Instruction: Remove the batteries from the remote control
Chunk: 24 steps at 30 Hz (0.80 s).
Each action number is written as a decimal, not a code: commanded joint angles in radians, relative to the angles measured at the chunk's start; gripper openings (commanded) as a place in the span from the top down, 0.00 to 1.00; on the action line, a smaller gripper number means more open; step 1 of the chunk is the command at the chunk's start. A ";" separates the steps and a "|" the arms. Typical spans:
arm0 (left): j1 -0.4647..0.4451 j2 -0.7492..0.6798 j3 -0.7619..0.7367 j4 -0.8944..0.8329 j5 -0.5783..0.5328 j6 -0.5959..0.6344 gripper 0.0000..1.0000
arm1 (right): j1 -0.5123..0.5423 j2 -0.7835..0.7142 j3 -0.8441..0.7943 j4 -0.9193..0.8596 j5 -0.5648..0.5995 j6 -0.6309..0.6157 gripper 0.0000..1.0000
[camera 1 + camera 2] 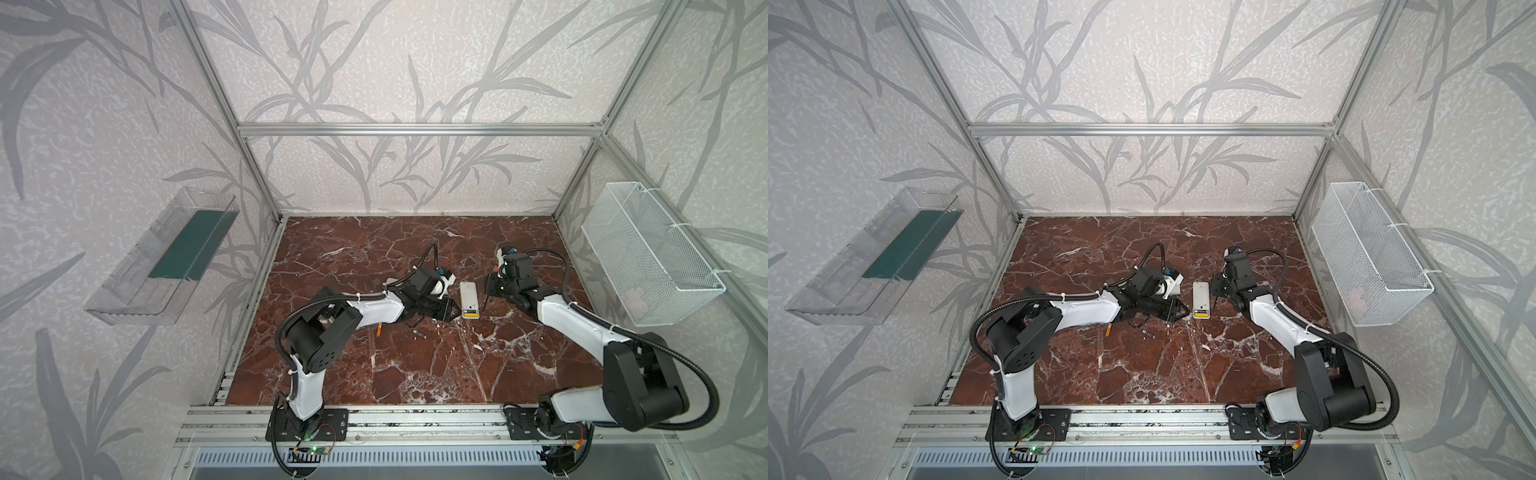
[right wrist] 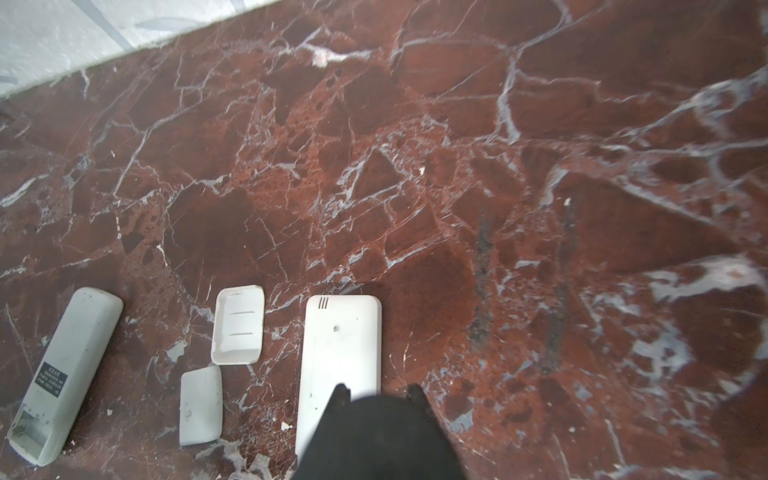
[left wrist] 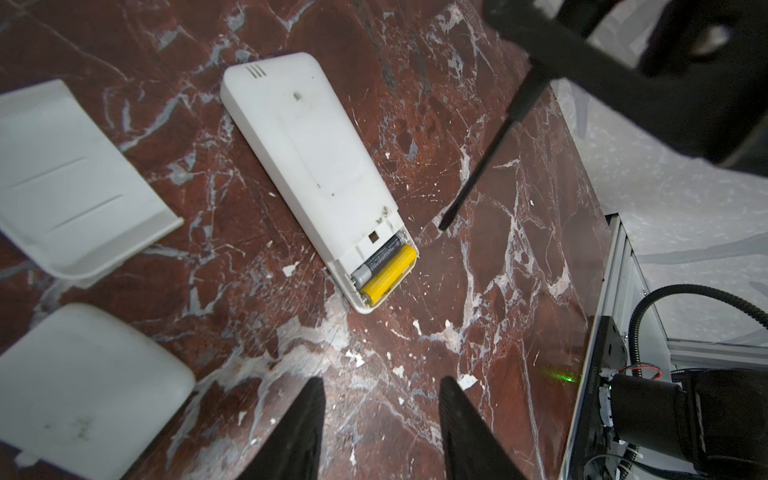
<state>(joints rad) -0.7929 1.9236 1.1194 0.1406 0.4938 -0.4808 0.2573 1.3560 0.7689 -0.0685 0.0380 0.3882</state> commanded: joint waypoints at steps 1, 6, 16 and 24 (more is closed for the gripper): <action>-0.017 0.018 0.040 -0.006 -0.057 -0.018 0.57 | 0.017 -0.108 -0.027 -0.015 0.122 0.034 1.00; -0.020 0.089 0.115 -0.031 -0.088 -0.033 0.57 | 0.100 -0.166 -0.048 -0.004 0.226 0.072 1.00; -0.023 0.229 0.194 0.035 -0.004 -0.122 0.60 | 0.146 -0.079 -0.088 0.098 0.264 0.168 1.00; -0.029 0.256 0.206 0.083 0.027 -0.152 0.61 | 0.146 -0.058 -0.076 0.112 0.282 0.160 1.00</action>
<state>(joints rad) -0.8131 2.1582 1.3083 0.1959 0.5003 -0.6075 0.3985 1.2953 0.6849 0.0051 0.2848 0.5350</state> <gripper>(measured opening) 0.388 0.212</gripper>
